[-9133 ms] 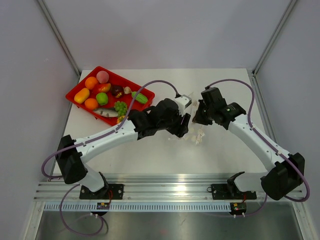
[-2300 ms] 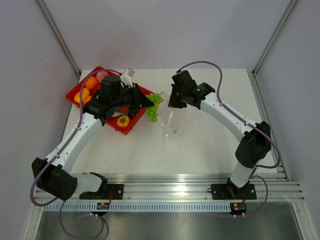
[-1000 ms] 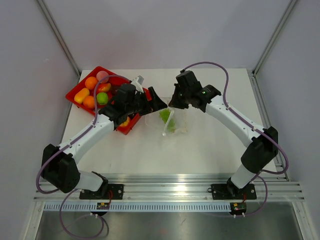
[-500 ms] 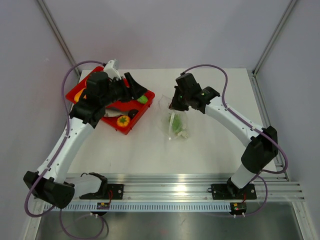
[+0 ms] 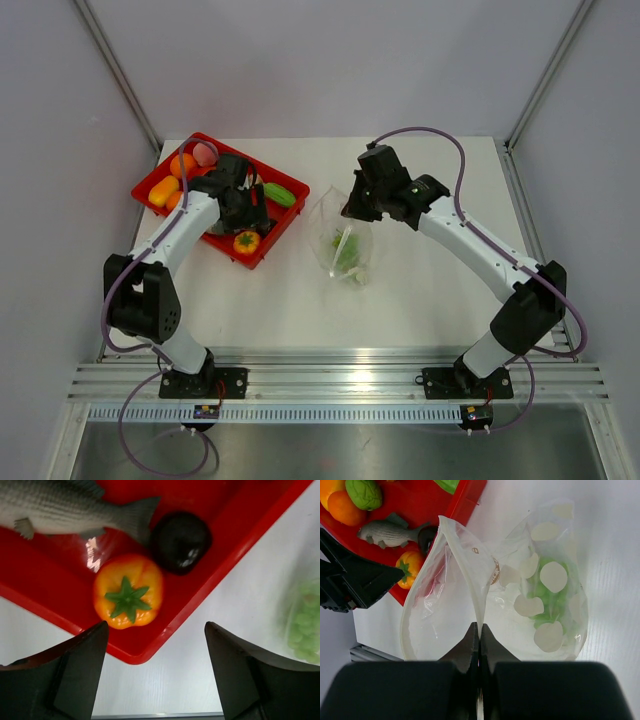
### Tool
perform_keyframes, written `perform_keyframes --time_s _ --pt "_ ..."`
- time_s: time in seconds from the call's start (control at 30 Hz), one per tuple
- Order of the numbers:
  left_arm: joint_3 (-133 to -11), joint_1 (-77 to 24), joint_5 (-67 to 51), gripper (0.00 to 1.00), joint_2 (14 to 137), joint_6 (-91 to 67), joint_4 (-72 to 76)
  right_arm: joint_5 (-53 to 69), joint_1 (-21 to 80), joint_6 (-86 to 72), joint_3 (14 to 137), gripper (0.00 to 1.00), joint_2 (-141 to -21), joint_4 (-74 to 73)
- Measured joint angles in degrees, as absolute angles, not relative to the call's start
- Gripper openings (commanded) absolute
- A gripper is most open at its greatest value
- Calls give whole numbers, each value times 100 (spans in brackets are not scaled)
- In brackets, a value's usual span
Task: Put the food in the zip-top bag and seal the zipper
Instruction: Pick up the fake vegetable from the bin.
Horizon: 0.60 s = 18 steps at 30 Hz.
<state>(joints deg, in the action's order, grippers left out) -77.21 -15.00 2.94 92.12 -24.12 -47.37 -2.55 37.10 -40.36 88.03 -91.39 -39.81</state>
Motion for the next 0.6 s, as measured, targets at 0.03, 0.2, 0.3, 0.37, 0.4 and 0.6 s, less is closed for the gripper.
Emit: perform_keyframes --time_s 0.03,0.2,0.3,0.37,0.4,0.6 --pt "-7721 -1500 386 84 9225 -2403 -4807 -252 3712 -4036 8803 0 -9139 -3981" --pt "-7708 -1500 696 84 9327 -2399 -4821 -252 3712 -4036 8803 0 -9139 -3981" --pt "-7655 -1500 805 84 9507 -2399 -4790 -252 3710 -4036 8803 0 -9139 -3983" --pt "-7609 -1500 867 85 9653 -2401 -4788 -250 3708 -4034 8803 0 -9139 -3983" --pt "-7599 -1500 891 85 9706 -2399 -4790 -252 3708 -4034 8803 0 -9139 -3983" --pt "-7596 -1500 952 85 9990 -2401 -4772 -248 3708 -4034 8803 0 -9139 -3983"
